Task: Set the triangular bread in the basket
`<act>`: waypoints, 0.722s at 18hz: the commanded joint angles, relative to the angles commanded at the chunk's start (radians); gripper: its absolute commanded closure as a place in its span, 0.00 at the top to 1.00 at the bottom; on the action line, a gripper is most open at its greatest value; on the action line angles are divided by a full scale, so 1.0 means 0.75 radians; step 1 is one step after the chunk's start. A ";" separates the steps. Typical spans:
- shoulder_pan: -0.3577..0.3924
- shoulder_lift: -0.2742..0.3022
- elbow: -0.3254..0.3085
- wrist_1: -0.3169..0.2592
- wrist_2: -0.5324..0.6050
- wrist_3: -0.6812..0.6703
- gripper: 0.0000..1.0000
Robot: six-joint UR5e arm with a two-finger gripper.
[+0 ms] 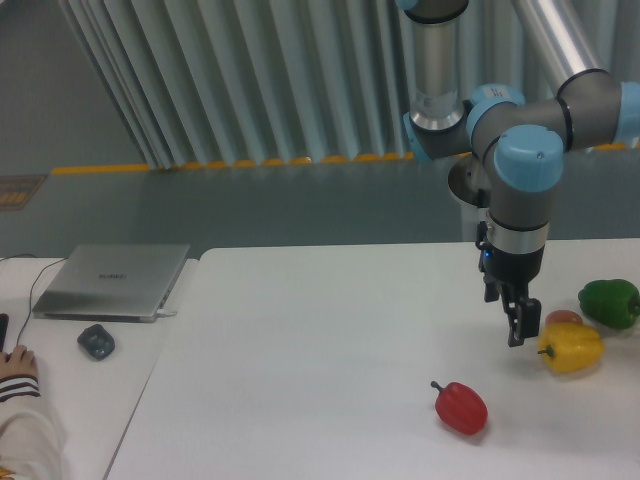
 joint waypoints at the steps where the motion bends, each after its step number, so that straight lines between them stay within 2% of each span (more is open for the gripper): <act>1: -0.004 0.004 -0.014 0.000 -0.004 0.002 1.00; 3: -0.022 0.014 0.016 0.000 -0.022 0.002 1.00; 5: -0.021 -0.008 0.020 0.014 -0.002 0.004 1.00; 10: 0.067 -0.022 0.018 0.047 0.041 0.043 1.00; 11: 0.069 -0.025 0.022 0.049 0.077 0.051 1.00; 13: 0.063 -0.041 0.025 0.059 0.261 0.096 1.00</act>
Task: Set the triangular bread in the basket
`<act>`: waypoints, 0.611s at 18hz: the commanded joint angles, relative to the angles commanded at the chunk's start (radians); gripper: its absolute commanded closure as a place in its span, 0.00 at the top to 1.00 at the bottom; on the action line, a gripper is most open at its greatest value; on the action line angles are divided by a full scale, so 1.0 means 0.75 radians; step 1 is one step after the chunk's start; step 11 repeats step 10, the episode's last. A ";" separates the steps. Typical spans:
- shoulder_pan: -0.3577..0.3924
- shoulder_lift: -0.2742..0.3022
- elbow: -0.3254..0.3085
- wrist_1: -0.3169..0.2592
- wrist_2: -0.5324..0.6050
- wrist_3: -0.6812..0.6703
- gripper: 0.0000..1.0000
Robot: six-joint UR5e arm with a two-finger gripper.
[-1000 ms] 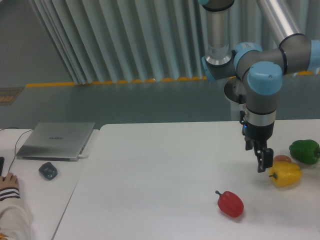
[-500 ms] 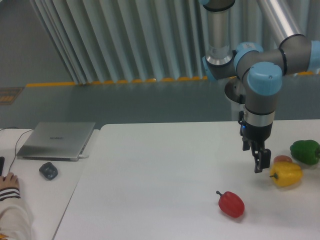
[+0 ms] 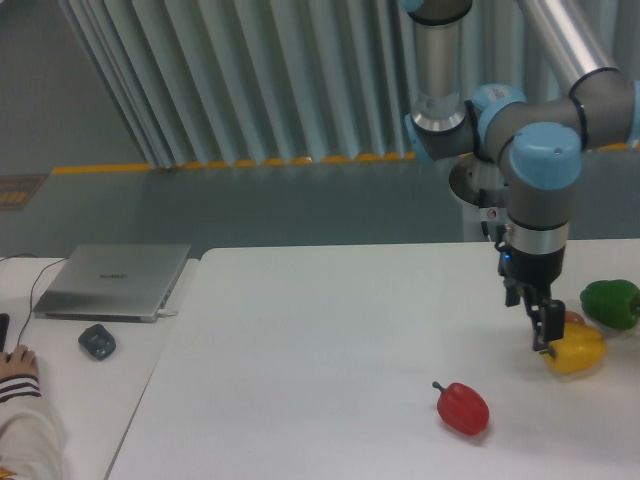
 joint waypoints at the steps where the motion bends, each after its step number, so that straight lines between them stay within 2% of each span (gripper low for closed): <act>1: 0.000 0.000 -0.004 -0.006 0.056 0.012 1.00; 11: 0.000 -0.023 0.006 0.020 0.079 0.012 1.00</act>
